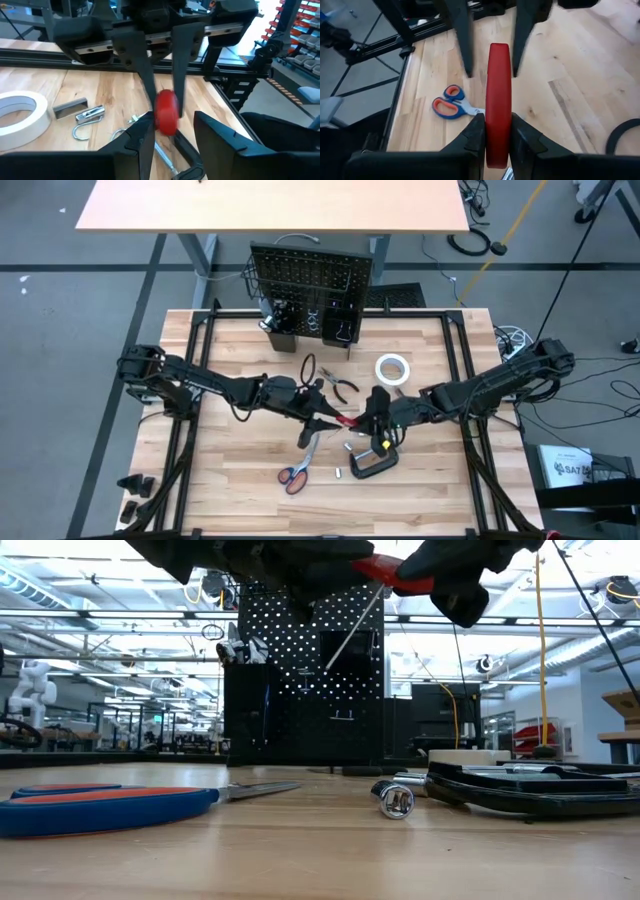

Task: Hang tools onto peg board
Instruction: Hang the red allen wrench on the peg board

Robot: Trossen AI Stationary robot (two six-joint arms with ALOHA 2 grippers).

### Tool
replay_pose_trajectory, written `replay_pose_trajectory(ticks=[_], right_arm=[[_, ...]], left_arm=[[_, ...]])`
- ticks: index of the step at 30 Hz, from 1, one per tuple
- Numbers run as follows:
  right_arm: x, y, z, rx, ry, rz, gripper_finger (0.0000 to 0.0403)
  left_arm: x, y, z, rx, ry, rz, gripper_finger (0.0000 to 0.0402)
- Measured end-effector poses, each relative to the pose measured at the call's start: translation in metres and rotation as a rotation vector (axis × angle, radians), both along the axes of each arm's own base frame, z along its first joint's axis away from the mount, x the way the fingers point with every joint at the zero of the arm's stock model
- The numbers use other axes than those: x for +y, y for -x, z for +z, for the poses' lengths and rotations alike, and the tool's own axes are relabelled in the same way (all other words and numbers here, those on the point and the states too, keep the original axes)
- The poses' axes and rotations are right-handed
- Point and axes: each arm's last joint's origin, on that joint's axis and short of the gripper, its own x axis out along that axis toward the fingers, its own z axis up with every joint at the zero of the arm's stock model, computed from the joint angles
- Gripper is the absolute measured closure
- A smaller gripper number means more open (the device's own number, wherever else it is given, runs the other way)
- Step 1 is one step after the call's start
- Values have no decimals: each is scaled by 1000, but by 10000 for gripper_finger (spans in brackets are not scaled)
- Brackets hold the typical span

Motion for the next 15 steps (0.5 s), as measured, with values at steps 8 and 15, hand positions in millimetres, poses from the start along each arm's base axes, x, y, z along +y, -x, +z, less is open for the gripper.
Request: replay_pose_trajectory(ticks=[8,15], right_arm=[[-4,-5,-5,13,2,-15,356],[-6,-8,-7,9,0,-21,357]], left_arm=[[0,0,-2,12,-2,3,266],[0,0,-1,6,-2,4,267]])
